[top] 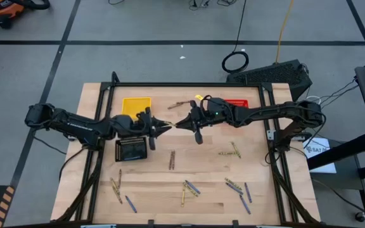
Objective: Sort crayons
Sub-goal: Put the green crayon into the yellow bin
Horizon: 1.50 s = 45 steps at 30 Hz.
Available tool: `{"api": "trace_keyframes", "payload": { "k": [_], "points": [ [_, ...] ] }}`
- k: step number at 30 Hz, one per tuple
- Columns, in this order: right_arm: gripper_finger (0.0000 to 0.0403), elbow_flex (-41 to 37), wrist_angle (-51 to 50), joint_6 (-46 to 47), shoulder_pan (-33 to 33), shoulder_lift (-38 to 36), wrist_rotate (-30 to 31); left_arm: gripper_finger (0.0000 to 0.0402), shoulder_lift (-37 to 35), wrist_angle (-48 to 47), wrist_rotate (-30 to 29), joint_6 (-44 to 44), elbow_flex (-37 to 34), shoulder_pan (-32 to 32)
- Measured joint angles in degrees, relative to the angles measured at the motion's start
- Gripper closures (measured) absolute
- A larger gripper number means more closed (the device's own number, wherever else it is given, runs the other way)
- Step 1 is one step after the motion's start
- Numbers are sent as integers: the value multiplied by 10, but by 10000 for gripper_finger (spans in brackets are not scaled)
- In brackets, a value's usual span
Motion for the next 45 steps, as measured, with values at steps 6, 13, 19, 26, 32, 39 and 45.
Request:
{"api": "trace_keyframes", "payload": {
  "k": [6,13,19,26,32,39,45],
  "points": [
    [403,0,1,-2,0,0,0,325,0,16,22,-1,0,6],
    [403,0,2,-2,0,0,0,325,0,32,28,0,0,20],
    [403,0,2,-11,0,0,0,325,0,50,59,-1,0,31],
    [403,0,4,-11,0,0,0,325,0,59,69,0,1,34],
    [403,0,16,-11,0,0,0,327,0,59,69,0,2,34],
    [403,0,16,-10,0,0,0,385,0,58,69,20,2,34],
    [403,0,14,-10,0,0,-1,389,0,57,69,20,2,34]
  ]
}}
